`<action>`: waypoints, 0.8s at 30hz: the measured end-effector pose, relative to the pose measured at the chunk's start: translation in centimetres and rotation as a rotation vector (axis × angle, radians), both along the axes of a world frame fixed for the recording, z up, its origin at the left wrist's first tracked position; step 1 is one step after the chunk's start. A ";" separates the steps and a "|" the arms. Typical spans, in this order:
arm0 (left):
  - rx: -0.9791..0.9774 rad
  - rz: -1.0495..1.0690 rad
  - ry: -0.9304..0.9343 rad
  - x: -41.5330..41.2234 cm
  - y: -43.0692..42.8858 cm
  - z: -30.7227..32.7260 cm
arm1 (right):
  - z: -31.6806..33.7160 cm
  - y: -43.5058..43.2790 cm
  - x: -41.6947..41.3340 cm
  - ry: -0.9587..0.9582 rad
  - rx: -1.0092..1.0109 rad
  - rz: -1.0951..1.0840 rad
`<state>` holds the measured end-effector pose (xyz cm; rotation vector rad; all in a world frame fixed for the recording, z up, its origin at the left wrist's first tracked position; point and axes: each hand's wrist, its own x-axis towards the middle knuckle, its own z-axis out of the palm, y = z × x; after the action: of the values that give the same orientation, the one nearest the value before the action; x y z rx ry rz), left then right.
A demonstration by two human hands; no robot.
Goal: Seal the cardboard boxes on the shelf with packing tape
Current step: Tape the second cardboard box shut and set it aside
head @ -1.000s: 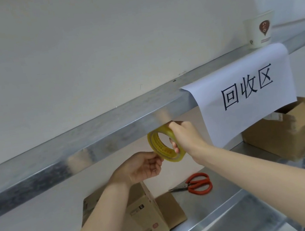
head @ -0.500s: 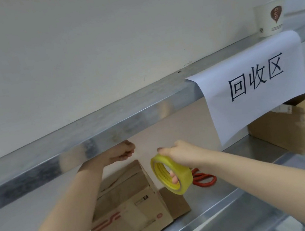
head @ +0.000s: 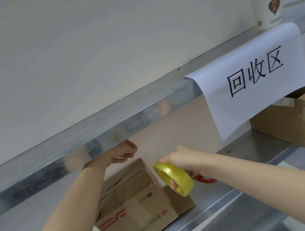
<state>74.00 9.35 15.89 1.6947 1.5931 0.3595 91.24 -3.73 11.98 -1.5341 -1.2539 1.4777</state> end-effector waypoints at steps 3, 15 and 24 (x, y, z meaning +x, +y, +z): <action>-0.044 0.014 -0.060 0.3 0.0 0.0 | -0.5 -0.2 0.5 -0.003 -0.015 -0.037; 0.139 -0.002 0.123 1.6 -0.2 0.0 | -1.7 -2.1 -1.5 -0.017 -0.114 0.072; 0.332 0.143 -0.089 0.6 0.7 -2.1 | -2.2 -1.8 -1.2 0.102 -0.306 0.105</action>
<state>74.64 10.07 13.80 1.7817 1.6615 0.7981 90.07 -5.53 9.76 -1.5797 -1.1012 1.8620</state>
